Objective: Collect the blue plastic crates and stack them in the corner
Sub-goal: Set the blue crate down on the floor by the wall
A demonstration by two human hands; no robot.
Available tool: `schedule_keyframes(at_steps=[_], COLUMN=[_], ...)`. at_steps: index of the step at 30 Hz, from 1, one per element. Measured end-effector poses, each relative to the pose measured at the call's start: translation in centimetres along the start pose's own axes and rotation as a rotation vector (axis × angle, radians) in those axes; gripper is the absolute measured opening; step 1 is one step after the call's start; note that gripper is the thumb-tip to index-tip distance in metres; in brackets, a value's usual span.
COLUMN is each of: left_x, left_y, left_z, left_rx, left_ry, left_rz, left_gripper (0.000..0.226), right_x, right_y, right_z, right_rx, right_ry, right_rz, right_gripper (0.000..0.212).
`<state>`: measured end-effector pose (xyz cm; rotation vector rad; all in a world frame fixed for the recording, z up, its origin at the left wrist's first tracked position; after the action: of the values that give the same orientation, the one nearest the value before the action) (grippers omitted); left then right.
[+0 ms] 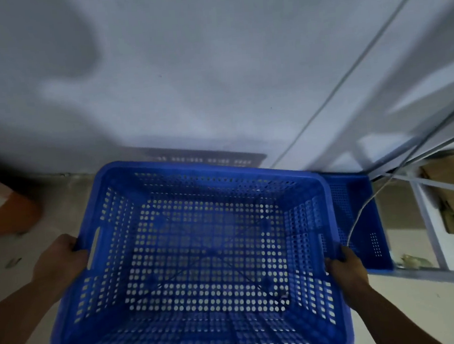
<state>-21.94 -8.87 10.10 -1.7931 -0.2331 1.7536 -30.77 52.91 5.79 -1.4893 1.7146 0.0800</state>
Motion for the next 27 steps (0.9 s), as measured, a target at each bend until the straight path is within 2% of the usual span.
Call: schedule_keyframes(at_steps=[3,8,13,19,25,27], left_x=[0.8,2.5,4.8,7.2,9.1,9.5], left_y=[2.3,4.3,7.1,8.5,9.7,10.0], left_z=[1.6,4.4,5.8,7.6,8.5,8.4], left_rx=[-0.039,-0.067,-0.122,-0.097,-0.083,-0.081], left_ry=[0.015,0.015,0.008,0.012,0.033,0.033], left_rz=[0.027,0.029,-0.03,-0.013,-0.01,-0.018], left_gripper=[0.015,0.012,0.014,0.015,0.014,0.014], right_x=[0.3,1.7,4.2,6.8,8.0,8.3], right_y=[2.3,6.5,9.2,11.2,13.0,13.3], right_z=[-0.7,-1.2,-0.9,0.6,1.6,1.6], right_rx=[0.007,0.047,0.065,0.108,0.13,0.128], right_ry=[0.005,-0.04,-0.057,-0.051,-0.066,-0.082], right_rz=[-0.01,-0.009,0.009,0.025,0.03,0.038], right_gripper=[0.053,0.045,0.036,0.05,0.041,0.031])
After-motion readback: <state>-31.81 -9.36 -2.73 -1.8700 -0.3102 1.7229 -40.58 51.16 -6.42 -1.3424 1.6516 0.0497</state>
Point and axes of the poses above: each hand's wrist, its own y-axis towards the middle knuckle, its own x-axis out of the palm, z = x × y, the point moved 4 cm from there along y, towards the middle knuckle, and after that the axes turned 14 degrees about -x, right-handed, at the moved point
